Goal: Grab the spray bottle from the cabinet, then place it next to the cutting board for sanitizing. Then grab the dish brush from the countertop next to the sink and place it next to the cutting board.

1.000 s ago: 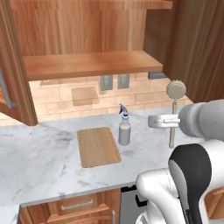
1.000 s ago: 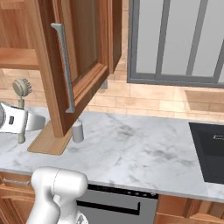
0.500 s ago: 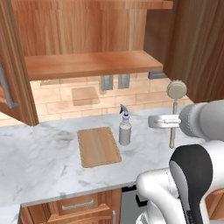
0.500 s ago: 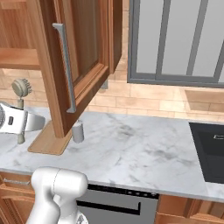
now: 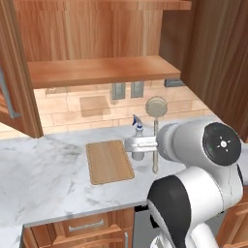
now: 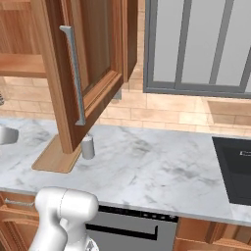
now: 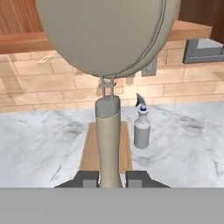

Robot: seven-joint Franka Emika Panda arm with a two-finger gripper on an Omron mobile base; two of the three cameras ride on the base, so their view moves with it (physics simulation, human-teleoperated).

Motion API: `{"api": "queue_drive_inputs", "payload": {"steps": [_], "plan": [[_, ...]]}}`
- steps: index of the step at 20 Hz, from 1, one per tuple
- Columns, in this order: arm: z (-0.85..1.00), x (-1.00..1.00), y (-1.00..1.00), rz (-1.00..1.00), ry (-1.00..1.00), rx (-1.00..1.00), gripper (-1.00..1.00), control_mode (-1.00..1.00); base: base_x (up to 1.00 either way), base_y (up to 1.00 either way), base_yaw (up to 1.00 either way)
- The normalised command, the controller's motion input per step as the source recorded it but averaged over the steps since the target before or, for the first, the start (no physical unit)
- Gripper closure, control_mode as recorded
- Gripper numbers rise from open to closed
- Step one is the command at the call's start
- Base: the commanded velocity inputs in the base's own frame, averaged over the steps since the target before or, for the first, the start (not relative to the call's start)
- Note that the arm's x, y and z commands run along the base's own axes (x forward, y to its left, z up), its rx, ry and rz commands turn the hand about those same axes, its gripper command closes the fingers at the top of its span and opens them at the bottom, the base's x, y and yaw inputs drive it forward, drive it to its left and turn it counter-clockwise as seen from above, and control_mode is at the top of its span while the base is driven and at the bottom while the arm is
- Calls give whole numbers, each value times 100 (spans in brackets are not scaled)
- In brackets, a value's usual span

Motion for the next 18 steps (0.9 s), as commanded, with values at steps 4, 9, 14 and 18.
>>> {"api": "queue_drive_inputs", "payload": {"steps": [4,9,14,18], "plan": [[-20,46,11,18,13,9,100,-100,0,0,0],[-27,48,13,28,3,11,100,-100,0,0,0],[-36,55,12,20,4,5,100,-100,0,0,0],[-46,48,52,8,4,0,100,-100,0,0,0]]}}
